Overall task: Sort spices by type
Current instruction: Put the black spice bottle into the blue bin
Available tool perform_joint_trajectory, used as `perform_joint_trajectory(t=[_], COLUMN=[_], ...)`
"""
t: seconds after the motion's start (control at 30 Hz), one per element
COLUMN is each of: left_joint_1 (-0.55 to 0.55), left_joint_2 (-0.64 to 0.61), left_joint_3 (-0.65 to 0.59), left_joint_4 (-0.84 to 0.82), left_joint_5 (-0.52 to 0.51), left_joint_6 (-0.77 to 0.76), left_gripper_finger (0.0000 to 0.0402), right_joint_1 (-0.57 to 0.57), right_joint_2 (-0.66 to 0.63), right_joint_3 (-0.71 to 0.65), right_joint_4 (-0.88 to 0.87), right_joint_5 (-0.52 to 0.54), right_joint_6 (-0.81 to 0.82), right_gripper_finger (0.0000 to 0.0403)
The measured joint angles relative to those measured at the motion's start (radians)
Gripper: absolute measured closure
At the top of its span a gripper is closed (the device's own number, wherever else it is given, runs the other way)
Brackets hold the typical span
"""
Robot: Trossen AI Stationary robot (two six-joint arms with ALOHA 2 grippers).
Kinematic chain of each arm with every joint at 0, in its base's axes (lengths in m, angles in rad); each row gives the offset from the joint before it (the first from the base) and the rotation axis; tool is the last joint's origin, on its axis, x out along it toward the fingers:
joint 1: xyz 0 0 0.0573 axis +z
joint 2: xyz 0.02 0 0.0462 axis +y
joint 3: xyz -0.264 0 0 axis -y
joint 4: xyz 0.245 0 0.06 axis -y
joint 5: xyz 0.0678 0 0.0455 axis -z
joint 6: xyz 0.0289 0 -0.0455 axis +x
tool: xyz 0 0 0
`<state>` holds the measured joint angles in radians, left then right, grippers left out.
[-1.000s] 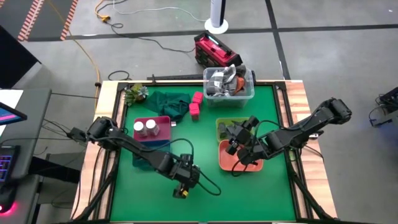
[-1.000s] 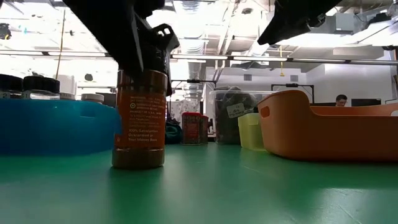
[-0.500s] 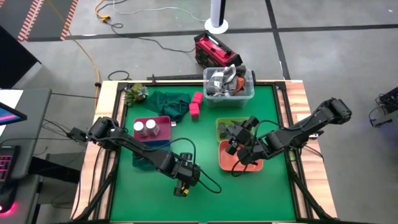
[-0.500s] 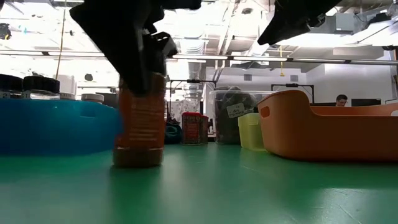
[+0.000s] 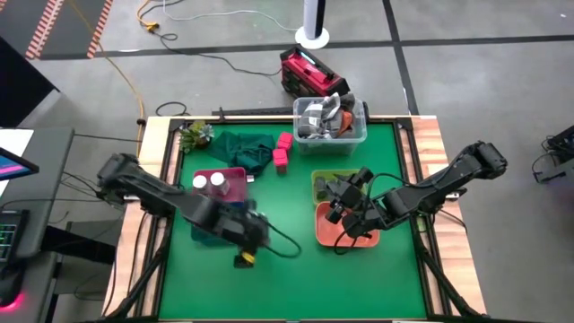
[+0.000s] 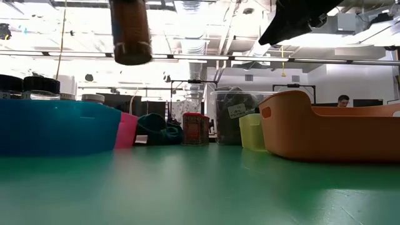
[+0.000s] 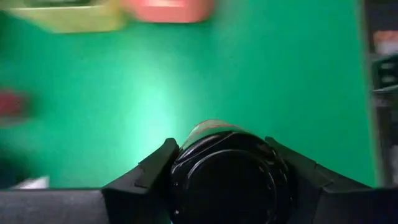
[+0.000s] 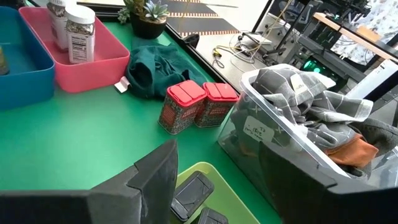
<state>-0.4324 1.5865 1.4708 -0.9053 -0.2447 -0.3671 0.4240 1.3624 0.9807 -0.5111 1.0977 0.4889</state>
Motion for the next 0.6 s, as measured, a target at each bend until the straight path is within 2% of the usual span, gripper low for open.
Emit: perform_joint_trajectory(t=[0.1,0.23,0.43,0.6], left_joint_1=[0.000,0.001,0.004,0.005], left_joint_2=[-0.084,-0.155,-0.208,-0.218], left_joint_3=[0.000,-0.013,-0.168,-0.317], left_joint_4=[-0.153,-0.288,-0.290,-0.177], left_joint_5=[-0.116,-0.189,-0.198,-0.148], left_joint_6=[-0.060,-0.149,-0.206,-0.206], left_gripper_finger=[0.0209,0.0209,0.0209,0.0209], right_joint_1=[0.000,-0.002,-0.009,-0.008], right_joint_2=[0.000,0.000,0.000,0.000], right_joint_3=[0.000,0.000,0.000,0.000], right_joint_4=[0.002,0.006,0.030,0.031], right_joint_5=[0.000,0.000,-0.001,-0.001], right_joint_6=[0.000,0.000,-0.016,-0.019], right_gripper_finger=[0.0147,0.0147,0.0147,0.0147])
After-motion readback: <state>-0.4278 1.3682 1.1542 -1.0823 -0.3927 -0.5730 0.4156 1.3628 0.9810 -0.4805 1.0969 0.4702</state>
